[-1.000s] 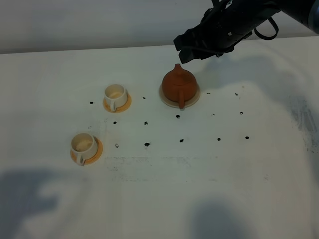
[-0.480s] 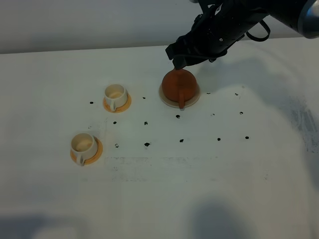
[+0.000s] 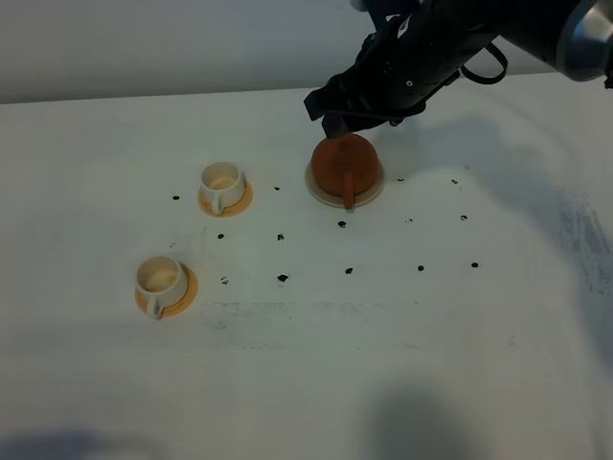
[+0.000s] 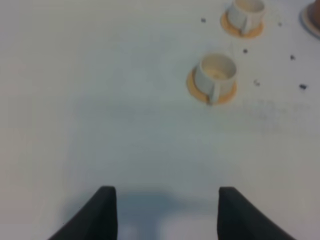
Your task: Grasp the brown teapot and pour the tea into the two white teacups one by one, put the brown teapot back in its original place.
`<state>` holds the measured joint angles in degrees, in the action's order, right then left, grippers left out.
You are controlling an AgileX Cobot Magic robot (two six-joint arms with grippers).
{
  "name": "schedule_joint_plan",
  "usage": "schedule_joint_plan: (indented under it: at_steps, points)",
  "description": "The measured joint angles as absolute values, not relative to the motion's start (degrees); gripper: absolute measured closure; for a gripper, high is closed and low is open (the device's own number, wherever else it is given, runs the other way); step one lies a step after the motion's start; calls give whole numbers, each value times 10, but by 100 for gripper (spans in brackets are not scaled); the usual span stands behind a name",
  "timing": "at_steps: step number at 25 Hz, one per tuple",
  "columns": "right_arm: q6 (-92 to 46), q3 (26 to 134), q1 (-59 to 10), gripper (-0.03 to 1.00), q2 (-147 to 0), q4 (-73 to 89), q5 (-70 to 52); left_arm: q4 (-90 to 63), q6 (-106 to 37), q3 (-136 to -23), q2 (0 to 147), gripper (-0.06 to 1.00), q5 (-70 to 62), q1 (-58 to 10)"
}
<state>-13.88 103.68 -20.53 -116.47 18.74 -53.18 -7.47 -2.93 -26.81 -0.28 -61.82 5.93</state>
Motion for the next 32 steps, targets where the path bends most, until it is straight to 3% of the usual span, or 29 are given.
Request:
schedule_joint_plan:
  at_steps: [32]
  points:
    - [-102, 1037, -210, 50, -1219, 174, -522, -115, -96, -260, -3, 51, -611, 59]
